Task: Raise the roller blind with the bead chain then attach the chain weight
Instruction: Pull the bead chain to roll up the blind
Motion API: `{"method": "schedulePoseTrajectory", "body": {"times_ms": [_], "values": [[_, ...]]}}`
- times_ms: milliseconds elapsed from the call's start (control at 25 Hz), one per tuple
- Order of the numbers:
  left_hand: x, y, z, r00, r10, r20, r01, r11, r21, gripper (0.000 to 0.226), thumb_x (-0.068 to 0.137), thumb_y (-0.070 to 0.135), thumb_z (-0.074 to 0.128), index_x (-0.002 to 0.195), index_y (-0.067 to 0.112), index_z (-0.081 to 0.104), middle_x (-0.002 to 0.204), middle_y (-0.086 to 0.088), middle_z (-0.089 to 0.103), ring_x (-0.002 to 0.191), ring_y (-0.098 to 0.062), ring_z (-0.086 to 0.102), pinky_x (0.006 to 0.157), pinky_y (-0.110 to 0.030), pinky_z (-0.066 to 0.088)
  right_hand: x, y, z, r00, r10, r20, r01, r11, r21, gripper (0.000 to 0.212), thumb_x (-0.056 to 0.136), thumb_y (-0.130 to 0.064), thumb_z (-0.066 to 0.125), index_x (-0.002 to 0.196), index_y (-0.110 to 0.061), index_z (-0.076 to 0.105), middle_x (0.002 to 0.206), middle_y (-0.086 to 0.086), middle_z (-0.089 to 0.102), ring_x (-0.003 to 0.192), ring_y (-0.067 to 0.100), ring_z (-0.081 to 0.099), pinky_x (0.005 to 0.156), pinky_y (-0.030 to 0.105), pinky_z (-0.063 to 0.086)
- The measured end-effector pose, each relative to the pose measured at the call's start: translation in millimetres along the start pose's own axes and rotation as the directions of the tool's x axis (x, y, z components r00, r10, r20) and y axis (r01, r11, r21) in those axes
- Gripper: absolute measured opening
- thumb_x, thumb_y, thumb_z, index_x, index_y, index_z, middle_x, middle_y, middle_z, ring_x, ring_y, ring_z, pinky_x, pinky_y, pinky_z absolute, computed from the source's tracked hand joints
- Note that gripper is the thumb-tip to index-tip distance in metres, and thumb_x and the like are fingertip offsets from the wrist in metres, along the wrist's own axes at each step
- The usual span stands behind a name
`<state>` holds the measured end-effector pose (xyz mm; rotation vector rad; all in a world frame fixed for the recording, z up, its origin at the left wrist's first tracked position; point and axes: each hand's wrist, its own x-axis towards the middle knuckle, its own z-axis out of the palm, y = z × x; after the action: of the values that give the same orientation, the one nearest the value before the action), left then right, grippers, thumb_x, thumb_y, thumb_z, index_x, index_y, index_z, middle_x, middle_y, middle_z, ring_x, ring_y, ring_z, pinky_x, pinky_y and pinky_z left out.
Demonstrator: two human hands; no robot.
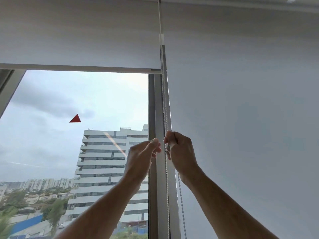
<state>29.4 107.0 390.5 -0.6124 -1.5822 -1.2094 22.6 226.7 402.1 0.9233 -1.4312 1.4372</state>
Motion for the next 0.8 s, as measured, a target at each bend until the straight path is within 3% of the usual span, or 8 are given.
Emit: {"method": "schedulePoseTrajectory", "body": {"times_ms": [200,400,480,600,680,800], "values": [[26,28,7,0.995,0.088,0.044,-0.092,0.991,0.092,0.032,0.094,0.049,0.050,0.078,0.030,0.070,0.080,0.012,0.073,0.076,-0.003,0.067,0.063,-0.021,0.048,-30,20,7,0.999,-0.018,0.035,0.017,0.999,0.029,0.040,0.103,-0.018,0.045,0.065,-0.021,0.056,0.048,-0.011,0.050,0.048,0.005,0.046,0.056,0.019,0.040],[32,38,15,0.998,0.047,0.041,-0.046,0.999,-0.026,0.025,0.092,0.021,0.064,0.069,0.019,0.072,0.054,0.011,0.069,0.049,0.006,0.059,0.048,-0.006,0.042,-40,31,6,0.997,-0.002,0.071,-0.003,0.998,0.069,0.038,0.102,-0.018,0.047,0.066,-0.016,0.061,0.046,-0.006,0.053,0.044,0.005,0.050,0.052,0.016,0.046],[31,40,15,0.999,0.040,0.035,-0.038,0.998,-0.057,0.024,0.091,0.019,0.065,0.069,0.017,0.073,0.054,0.010,0.068,0.048,0.006,0.059,0.047,-0.006,0.042,-37,29,-2,0.994,0.010,0.112,-0.023,0.993,0.120,0.041,0.100,-0.033,0.050,0.065,-0.020,0.067,0.050,-0.003,0.062,0.049,0.007,0.060,0.058,0.016,0.050],[28,44,15,0.998,0.063,0.030,-0.061,0.996,-0.061,0.024,0.091,0.020,0.065,0.068,0.019,0.073,0.054,0.010,0.068,0.049,0.006,0.060,0.048,-0.005,0.043,-24,22,-9,0.992,0.100,0.075,-0.113,0.975,0.190,0.052,0.086,-0.060,0.040,0.066,-0.023,0.071,0.060,-0.004,0.072,0.060,0.009,0.070,0.070,0.025,0.051],[22,44,17,0.996,0.079,0.045,-0.077,0.996,-0.033,0.025,0.091,0.024,0.065,0.067,0.022,0.073,0.053,0.012,0.068,0.049,0.005,0.060,0.048,-0.005,0.044,-8,16,-12,0.993,0.122,0.011,-0.121,0.973,0.197,0.056,0.085,-0.065,0.036,0.068,-0.024,0.071,0.059,-0.006,0.073,0.058,0.006,0.070,0.069,0.027,0.048],[7,37,18,0.995,0.086,0.056,-0.086,0.996,-0.003,0.022,0.088,0.027,0.068,0.067,0.025,0.073,0.056,0.012,0.070,0.049,0.006,0.060,0.048,-0.005,0.043,14,1,-15,0.997,0.078,-0.021,-0.076,0.992,0.105,0.047,0.097,-0.055,0.040,0.072,-0.028,0.068,0.062,-0.005,0.072,0.060,0.007,0.069,0.070,0.030,0.052]]}}
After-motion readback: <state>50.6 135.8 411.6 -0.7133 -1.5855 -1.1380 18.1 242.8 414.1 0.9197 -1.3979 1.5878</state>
